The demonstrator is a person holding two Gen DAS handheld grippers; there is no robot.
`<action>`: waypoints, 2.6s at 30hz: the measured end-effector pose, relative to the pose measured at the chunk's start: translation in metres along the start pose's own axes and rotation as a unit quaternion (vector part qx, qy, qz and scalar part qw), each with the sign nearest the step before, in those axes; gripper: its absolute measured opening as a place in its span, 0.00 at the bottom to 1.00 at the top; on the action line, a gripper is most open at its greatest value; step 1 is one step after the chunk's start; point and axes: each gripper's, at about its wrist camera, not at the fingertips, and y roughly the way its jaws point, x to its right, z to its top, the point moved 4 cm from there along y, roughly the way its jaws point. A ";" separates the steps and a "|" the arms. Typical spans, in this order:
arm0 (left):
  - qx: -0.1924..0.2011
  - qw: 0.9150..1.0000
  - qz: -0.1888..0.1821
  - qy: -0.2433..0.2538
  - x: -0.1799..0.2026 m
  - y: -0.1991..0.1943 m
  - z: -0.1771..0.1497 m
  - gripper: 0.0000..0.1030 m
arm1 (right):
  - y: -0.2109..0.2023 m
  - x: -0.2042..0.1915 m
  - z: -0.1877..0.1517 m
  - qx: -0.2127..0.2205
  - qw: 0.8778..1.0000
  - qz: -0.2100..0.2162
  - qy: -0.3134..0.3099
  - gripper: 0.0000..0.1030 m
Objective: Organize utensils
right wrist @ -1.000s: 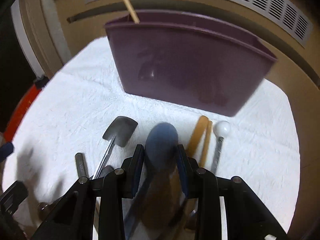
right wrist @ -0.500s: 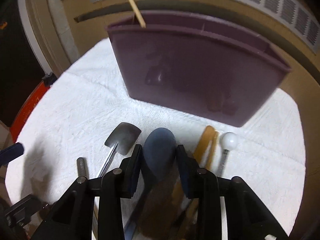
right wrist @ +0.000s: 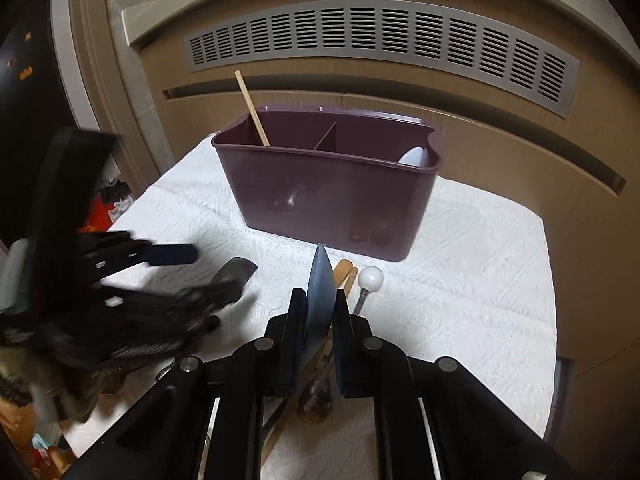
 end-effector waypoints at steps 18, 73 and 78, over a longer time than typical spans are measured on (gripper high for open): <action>0.078 0.997 -0.002 0.005 0.003 -0.028 -0.025 0.32 | -0.022 -0.009 -0.006 0.015 1.000 0.004 -0.013 0.10; 0.081 0.996 -0.038 0.025 -0.006 -0.059 -0.100 0.32 | -0.056 -0.020 0.000 0.008 1.000 0.007 -0.019 0.09; 0.137 0.990 -0.029 0.014 -0.010 -0.099 -0.089 0.32 | -0.064 -0.021 -0.002 0.015 1.000 0.003 -0.020 0.09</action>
